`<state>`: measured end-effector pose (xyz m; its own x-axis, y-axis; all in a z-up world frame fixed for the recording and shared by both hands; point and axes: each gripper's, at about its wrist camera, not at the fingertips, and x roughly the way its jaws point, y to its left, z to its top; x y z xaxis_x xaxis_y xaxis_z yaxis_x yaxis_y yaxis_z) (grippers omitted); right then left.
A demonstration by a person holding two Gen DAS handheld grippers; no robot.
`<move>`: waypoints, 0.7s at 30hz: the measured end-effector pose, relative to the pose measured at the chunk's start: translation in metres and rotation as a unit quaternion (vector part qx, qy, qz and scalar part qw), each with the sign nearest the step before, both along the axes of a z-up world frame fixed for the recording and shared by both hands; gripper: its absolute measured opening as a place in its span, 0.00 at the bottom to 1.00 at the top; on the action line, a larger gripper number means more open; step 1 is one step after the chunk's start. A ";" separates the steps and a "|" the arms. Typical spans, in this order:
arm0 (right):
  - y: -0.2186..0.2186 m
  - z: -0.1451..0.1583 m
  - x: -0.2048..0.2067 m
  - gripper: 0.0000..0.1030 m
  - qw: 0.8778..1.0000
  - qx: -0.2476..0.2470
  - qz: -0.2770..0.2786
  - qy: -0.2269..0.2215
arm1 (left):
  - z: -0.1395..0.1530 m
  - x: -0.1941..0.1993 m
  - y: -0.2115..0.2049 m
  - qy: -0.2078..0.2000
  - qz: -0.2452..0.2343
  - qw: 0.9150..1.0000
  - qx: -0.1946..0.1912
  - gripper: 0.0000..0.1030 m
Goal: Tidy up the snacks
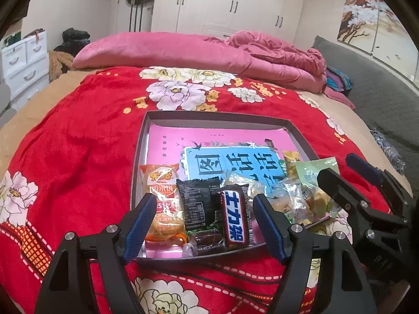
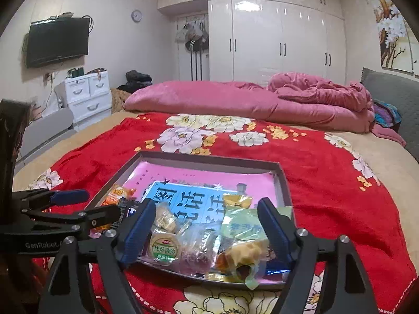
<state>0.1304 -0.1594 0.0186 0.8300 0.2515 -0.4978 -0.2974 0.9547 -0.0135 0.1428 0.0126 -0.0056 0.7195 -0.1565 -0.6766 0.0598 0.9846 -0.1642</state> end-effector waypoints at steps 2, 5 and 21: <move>-0.002 0.002 -0.001 0.80 1.000 0.002 -0.002 -0.002 | 0.002 -0.003 -0.002 -0.004 -0.002 1.000 0.003 0.75; -0.005 0.005 -0.004 0.83 1.000 0.008 -0.004 -0.005 | 0.004 -0.006 -0.005 -0.007 -0.004 1.000 0.008 0.75; -0.018 -0.002 -0.027 0.95 0.999 0.035 -0.006 0.040 | 0.003 -0.037 -0.011 0.008 0.011 0.999 0.041 0.75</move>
